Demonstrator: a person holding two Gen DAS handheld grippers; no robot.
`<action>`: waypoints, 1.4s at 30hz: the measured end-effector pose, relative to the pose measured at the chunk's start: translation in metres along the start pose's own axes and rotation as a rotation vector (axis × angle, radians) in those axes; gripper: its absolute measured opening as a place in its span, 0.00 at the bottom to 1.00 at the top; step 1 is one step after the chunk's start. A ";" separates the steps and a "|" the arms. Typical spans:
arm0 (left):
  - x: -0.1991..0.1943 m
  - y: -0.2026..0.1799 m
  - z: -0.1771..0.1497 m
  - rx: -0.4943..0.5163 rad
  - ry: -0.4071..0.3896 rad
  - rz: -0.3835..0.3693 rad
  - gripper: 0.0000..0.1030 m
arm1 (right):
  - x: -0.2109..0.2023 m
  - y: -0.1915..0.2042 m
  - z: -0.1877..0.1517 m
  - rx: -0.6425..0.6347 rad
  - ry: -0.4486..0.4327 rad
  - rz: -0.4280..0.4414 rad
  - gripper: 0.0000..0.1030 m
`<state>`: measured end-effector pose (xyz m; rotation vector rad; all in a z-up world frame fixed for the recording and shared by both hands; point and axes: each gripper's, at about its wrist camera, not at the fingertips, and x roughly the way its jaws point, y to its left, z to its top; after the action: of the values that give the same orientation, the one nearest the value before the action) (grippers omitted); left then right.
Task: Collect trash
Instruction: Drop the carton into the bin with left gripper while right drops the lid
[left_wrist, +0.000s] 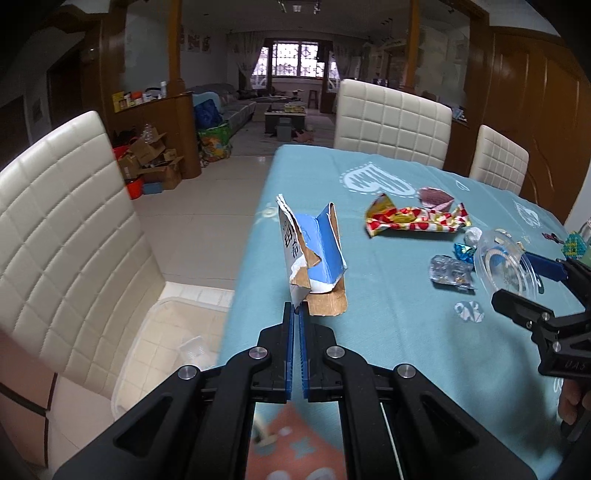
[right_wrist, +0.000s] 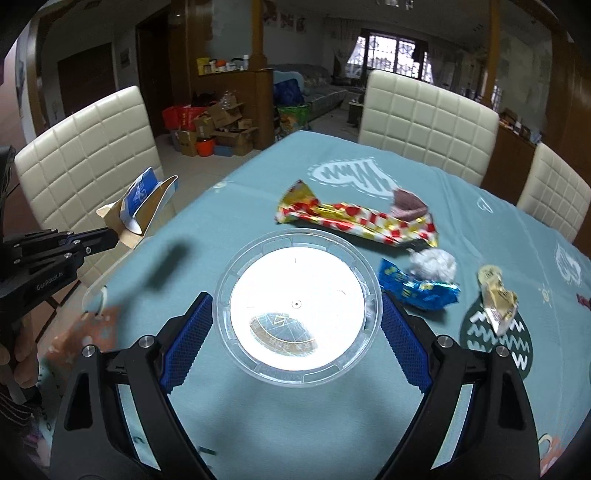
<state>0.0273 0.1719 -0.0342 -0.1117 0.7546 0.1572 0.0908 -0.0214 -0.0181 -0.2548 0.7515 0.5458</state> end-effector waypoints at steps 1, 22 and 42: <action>-0.004 0.007 -0.003 -0.004 -0.004 0.010 0.03 | 0.001 0.007 0.003 -0.008 -0.001 0.008 0.86; -0.026 0.128 -0.047 -0.154 0.017 0.147 0.04 | 0.037 0.165 0.052 -0.263 -0.017 0.136 0.86; -0.046 0.174 -0.065 -0.258 -0.041 0.237 0.82 | 0.049 0.224 0.060 -0.353 -0.035 0.175 0.97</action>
<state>-0.0814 0.3281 -0.0570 -0.2633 0.7023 0.4813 0.0310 0.2075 -0.0163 -0.5083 0.6439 0.8477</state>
